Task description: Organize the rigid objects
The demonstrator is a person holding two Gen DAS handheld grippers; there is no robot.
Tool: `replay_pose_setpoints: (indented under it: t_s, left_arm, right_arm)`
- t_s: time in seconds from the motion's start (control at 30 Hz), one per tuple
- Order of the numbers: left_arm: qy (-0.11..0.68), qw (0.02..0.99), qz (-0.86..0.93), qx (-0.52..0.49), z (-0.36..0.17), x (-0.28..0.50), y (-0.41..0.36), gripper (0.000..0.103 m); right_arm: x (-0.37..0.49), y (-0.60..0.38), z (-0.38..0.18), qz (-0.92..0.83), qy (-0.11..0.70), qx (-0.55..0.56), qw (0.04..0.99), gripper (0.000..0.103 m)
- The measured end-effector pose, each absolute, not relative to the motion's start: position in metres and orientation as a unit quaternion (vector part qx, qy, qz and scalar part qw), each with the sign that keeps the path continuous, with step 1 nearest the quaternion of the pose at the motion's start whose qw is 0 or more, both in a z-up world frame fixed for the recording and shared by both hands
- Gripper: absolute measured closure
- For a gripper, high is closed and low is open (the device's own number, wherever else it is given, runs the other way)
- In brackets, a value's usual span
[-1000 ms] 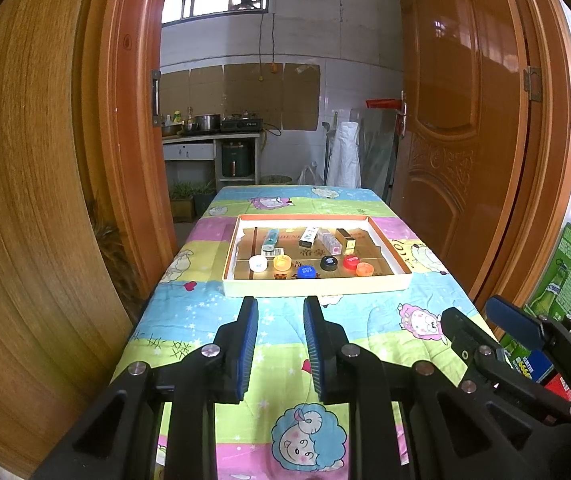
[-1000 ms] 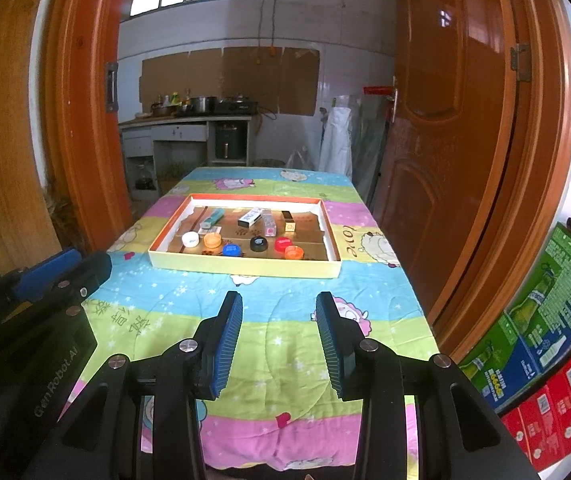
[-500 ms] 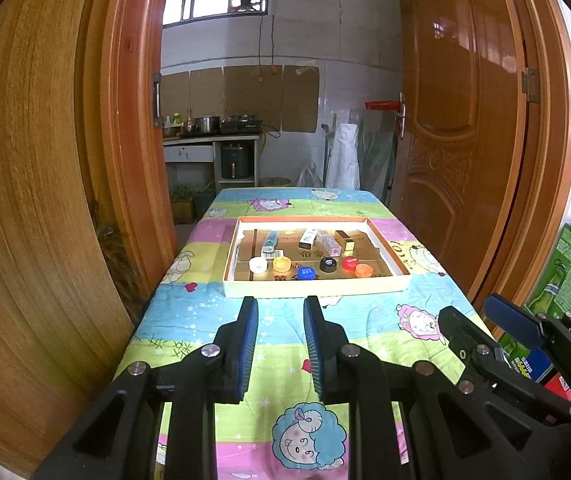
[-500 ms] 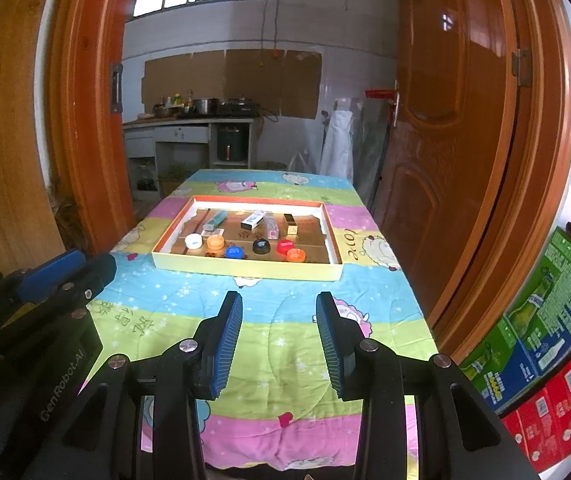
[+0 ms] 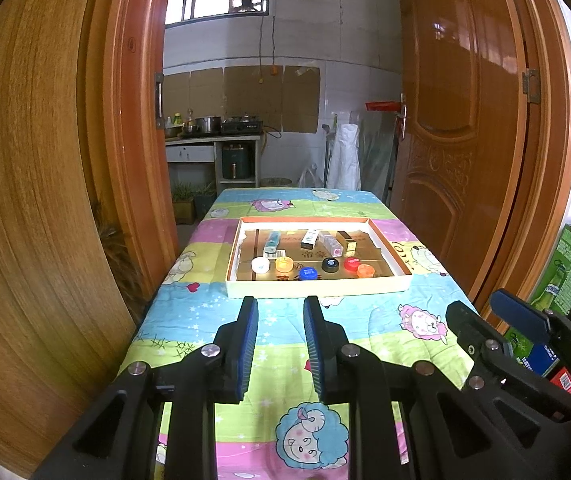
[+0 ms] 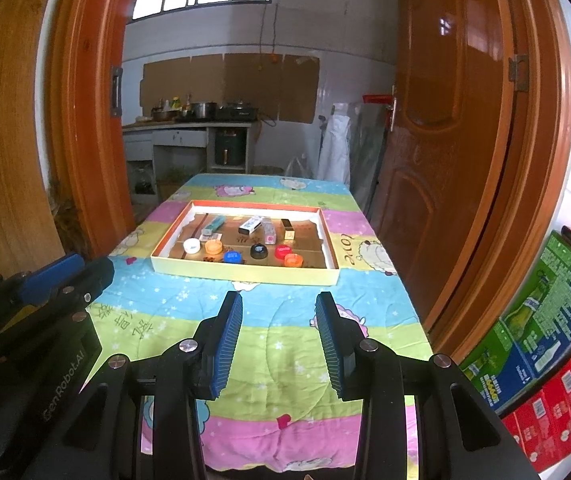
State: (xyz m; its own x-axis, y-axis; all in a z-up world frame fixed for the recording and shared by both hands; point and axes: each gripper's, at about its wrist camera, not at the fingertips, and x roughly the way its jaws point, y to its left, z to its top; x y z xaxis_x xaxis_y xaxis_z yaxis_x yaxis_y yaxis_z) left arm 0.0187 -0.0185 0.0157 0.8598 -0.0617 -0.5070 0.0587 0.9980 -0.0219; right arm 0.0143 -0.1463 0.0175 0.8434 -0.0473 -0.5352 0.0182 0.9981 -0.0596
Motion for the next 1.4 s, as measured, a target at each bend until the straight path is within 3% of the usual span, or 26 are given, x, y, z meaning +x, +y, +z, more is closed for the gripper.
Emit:
replay_pose_setpoints:
  t_s: [1.4]
  left_arm:
    - [0.257, 0.966, -0.029, -0.008, 0.0184, 0.0145, -0.0128, 0.08]
  right_arm:
    - [0.0073, -0.1481, 0.0149, -0.019, 0.27, -0.015, 0.962, 0.063]
